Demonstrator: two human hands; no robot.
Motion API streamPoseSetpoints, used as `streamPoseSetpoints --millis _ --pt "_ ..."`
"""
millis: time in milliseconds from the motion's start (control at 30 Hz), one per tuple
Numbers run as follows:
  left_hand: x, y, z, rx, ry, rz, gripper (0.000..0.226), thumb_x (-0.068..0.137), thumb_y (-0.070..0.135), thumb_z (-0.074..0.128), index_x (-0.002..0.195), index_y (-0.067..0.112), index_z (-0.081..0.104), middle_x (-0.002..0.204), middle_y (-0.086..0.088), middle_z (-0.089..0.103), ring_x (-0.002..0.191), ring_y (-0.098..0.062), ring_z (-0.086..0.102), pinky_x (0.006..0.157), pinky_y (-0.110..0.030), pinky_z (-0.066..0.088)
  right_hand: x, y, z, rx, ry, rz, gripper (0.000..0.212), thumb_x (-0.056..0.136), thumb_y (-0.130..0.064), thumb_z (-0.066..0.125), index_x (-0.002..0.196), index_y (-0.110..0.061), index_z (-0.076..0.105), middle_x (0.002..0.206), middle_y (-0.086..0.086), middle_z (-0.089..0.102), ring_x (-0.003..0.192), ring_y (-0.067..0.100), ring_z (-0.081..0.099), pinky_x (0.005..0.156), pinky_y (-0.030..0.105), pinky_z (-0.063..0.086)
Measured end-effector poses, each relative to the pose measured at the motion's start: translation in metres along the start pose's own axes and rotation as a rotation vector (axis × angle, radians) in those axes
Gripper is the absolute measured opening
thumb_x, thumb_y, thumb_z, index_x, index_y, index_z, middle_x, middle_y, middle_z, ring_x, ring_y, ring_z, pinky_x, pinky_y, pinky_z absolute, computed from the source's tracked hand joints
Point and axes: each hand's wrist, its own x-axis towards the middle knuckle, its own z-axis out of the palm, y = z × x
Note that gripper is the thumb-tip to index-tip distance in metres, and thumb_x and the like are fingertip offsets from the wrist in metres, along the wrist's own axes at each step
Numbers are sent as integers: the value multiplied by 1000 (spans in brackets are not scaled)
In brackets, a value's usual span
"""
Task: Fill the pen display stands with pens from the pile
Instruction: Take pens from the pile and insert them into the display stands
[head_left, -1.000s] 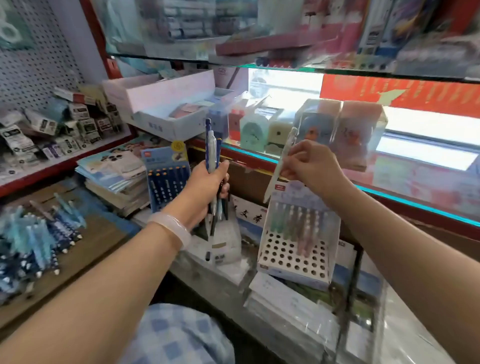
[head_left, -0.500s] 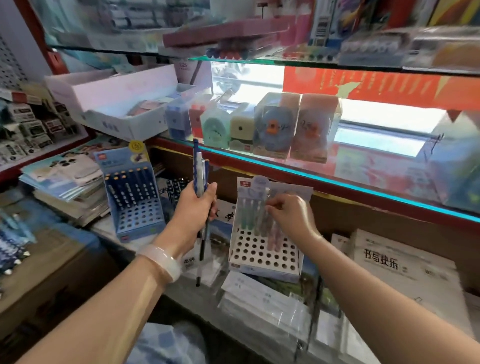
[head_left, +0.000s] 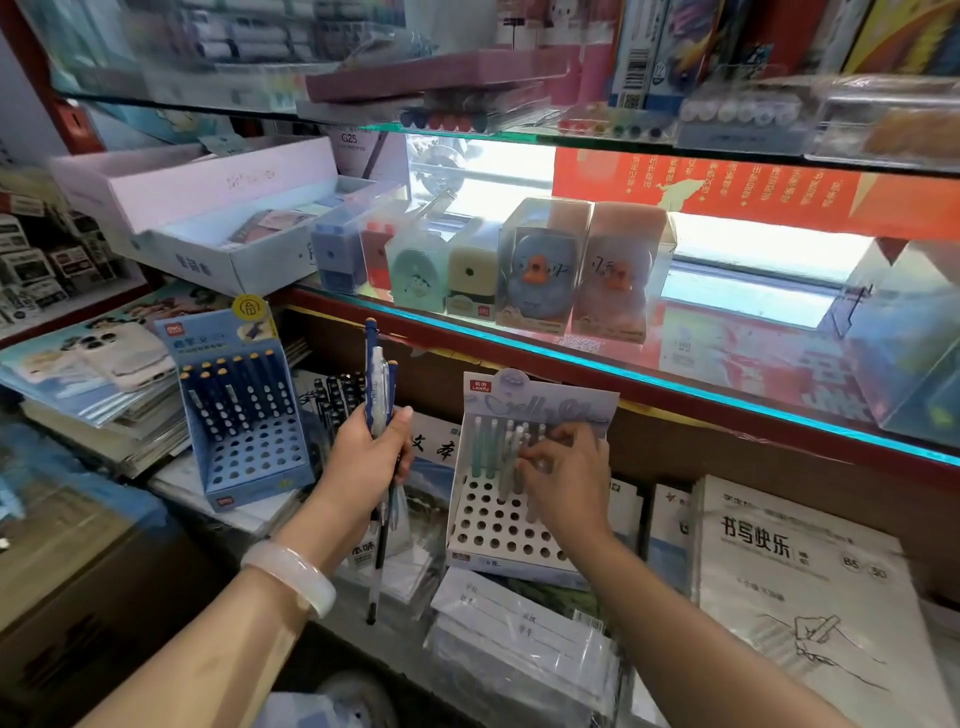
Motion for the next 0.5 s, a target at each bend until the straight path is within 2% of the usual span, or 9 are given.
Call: streamPoseSetpoints --millis 100,233,367,500 --pt "0 -2 -2 -2 -5 -6 13 97 19 46 88 10 44 62 -2 43 51 -13 41 49 -23 35 -5 0 5 -66 19 7 18 82 -29 70 99 -24 73 133 -4 45 123 16 30 107 34 30" --pt "1 -6 -6 -4 -2 1 13 97 19 46 92 7 45 61 -3 42 51 -13 40 45 -21 35 -5 -3 7 -119 -5 -9 21 84 -32 68 104 -26 71 139 -3 41 129 18 27 109 36 27" --pt "2 -7 -7 2 -3 3 14 97 19 46 92 6 46 61 -4 42 50 -13 41 45 -21 35 -3 -4 7 -114 29 -20 22 84 -36 66 103 -26 70 134 -1 44 127 18 30 106 35 31" --pt "1 -5 -6 11 -6 1 14 97 19 46 92 6 46 61 -3 44 50 -12 42 46 -21 36 0 -10 6 -52 98 -58 18 85 -31 66 100 -20 69 118 -3 54 116 16 38 96 28 32"
